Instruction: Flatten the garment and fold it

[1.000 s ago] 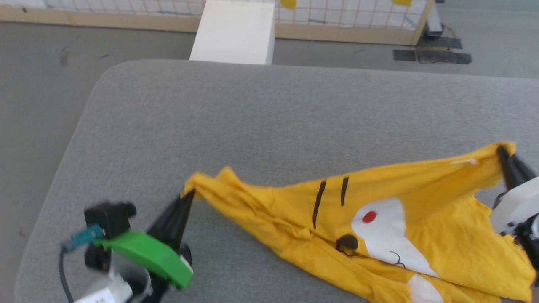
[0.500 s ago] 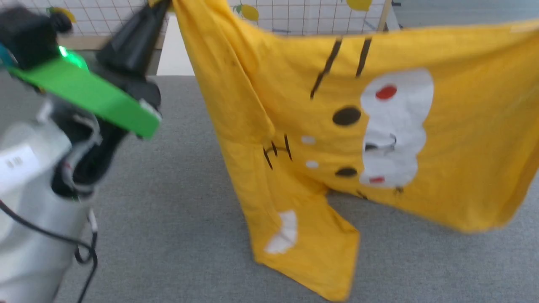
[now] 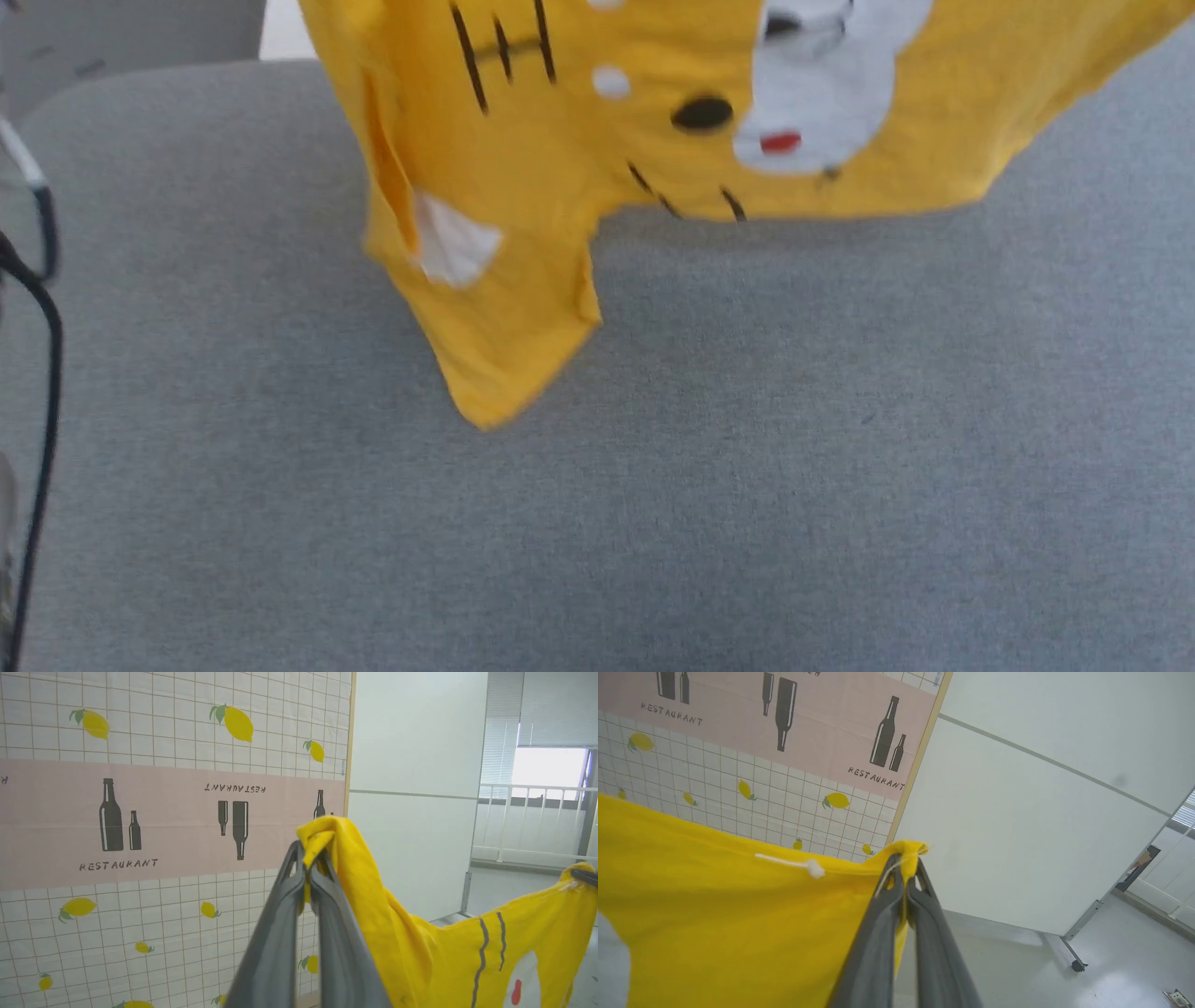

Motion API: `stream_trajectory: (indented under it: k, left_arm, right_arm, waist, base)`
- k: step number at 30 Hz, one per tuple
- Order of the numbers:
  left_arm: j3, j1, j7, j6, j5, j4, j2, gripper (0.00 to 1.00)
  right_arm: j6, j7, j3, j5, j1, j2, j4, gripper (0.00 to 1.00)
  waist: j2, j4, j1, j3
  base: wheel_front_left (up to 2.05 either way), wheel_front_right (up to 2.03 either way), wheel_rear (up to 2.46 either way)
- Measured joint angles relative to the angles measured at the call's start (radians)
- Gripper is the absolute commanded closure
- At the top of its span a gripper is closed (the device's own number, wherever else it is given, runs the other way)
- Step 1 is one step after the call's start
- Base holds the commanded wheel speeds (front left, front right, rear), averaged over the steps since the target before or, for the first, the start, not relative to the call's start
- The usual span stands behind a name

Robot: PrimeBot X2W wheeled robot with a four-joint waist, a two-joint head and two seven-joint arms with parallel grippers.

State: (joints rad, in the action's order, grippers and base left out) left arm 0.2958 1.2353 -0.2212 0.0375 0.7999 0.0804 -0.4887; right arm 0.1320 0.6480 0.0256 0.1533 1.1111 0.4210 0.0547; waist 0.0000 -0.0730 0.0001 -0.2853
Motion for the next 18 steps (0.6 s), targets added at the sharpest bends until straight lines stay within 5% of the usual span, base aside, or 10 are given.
stream_trajectory:
  k: [10, 18]
  left_arm:
    - [-0.055, 0.299, 0.217, -0.029, -0.154, 0.137, -0.007, 1.00]
    - [-0.030, 0.263, 0.313, 0.002, -0.176, 0.241, -0.004, 1.00]
  right_arm:
    - [0.000, -0.242, 0.069, -0.220, 0.304, -0.141, 0.184, 1.00]
    - [0.000, -0.400, 0.112, -0.267, 0.313, -0.171, 0.270, 1.00]
  waist:
    - [0.0000, -0.045, 0.0001, -0.191]
    - [0.0000, -0.062, 0.0002, -0.286]
  base:
    - [0.00, 0.00, 0.00]
    - [0.00, 0.00, 0.00]
